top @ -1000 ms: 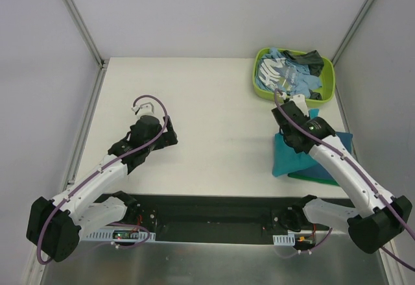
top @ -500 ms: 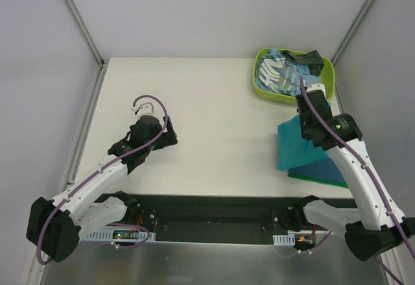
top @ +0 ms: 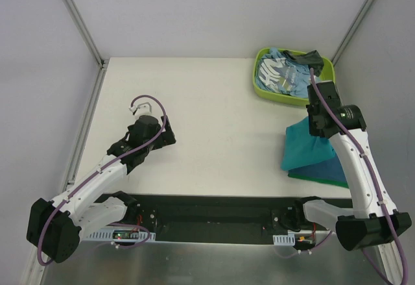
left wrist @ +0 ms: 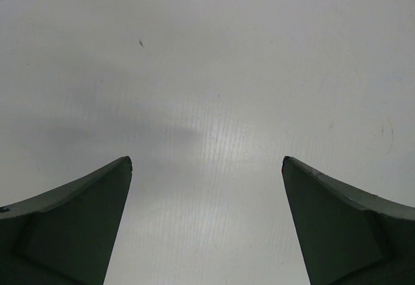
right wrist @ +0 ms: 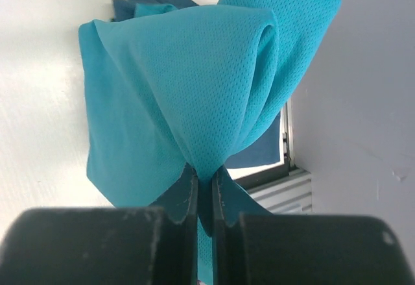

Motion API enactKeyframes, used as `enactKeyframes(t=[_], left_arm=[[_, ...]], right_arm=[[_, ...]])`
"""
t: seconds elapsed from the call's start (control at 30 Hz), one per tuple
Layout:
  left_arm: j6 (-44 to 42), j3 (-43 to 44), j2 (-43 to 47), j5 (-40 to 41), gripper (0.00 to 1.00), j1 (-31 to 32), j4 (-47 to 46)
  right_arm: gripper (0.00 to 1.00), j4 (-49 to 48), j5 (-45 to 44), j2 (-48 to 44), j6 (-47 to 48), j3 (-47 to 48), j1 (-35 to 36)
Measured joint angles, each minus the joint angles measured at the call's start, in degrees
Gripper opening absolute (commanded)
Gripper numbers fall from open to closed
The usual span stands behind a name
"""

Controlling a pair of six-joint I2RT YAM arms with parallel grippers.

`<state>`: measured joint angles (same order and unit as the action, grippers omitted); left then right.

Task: Fold and stack the t-shirts
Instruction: Put the neatly folded tshirt into the corner of the board with the right arm

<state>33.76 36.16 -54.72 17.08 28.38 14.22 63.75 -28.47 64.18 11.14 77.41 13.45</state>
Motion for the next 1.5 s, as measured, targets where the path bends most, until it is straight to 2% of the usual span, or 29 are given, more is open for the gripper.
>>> enactKeyframes(t=[0.37,0.87,1.33,1.5], left_arm=[[0.0,-0.1,0.0,0.1,0.99,-0.3,0.1],[0.0,-0.9,0.9,1.1,0.99,-0.7,0.2],[0.0,-1.4,2.2,1.2,0.99,-0.7,0.3],[0.0,-1.4,2.2,1.3,0.99,-0.8,0.3]], right_arm=[[0.00,-2.8,-3.9,4.2,3.3,-5.8,-7.9],[0.00,-13.6,-5.4,6.9,6.1,-15.3,-18.5],[0.00,-17.4,-2.6,10.5,5.8,-16.4,-23.8],[0.04,-17.7,-2.2,11.9,5.0,-16.4,-25.5]])
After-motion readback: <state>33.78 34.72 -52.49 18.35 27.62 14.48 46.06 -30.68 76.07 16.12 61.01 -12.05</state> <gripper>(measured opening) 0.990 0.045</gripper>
